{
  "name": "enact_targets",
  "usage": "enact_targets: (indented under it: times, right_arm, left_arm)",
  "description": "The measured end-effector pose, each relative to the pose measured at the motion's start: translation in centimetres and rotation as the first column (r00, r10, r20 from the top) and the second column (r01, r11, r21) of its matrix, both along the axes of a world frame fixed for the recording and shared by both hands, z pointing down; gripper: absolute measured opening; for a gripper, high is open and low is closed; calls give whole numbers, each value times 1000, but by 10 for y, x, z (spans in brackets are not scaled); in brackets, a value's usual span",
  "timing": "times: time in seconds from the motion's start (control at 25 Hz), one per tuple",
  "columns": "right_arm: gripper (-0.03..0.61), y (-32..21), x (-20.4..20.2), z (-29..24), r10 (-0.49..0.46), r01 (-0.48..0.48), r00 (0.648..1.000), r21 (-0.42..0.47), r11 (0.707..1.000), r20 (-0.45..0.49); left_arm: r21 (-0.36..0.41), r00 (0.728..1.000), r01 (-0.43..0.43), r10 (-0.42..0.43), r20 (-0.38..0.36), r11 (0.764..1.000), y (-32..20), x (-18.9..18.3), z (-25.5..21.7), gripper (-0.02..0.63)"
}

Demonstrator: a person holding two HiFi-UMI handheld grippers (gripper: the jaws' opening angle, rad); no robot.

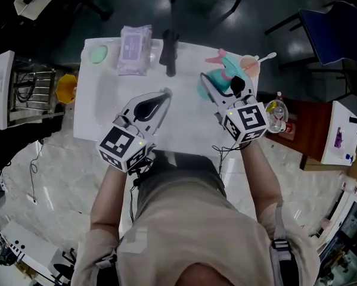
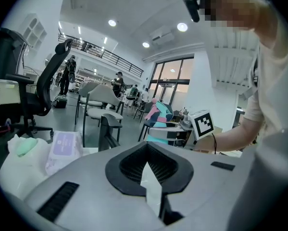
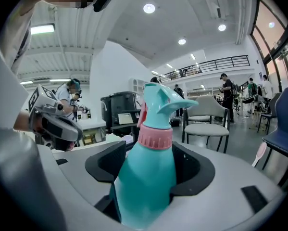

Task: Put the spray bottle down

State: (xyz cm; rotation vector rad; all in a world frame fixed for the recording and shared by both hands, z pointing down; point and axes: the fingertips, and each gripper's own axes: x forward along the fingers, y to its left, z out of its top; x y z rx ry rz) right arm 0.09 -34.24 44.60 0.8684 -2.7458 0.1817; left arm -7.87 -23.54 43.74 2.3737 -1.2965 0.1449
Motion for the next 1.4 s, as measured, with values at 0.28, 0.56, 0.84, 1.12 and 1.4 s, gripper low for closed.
enact_targets:
  times: [0.28,0.56,0.84,1.12,1.4]
  right_arm:
    - [273,-11,-8,14,4,-3,999,31,1000,-41]
    - [273,-23,-8,28,28,-26,998,36,999,-48]
    - [273,-37,-13,38,46,-44,998,54,998,-45]
    - [272,-47,-17,47,55,-52,997,69,996,-48]
    - [273,-52,-20,57,55,-52,997,61,997,-46]
  left_arm:
    - [-18,1000,4,-4,6,1000,3,-1,6,9]
    - [-35,1000,5,-5,10,999,6,0,10,9]
    - [-49,1000,12,-12,16,999,6,0,14,9]
    - [-65,999,22,-20,31,998,10,-2,15,9]
    - [-70,999,26,-23,47,997,13,-1,19,9]
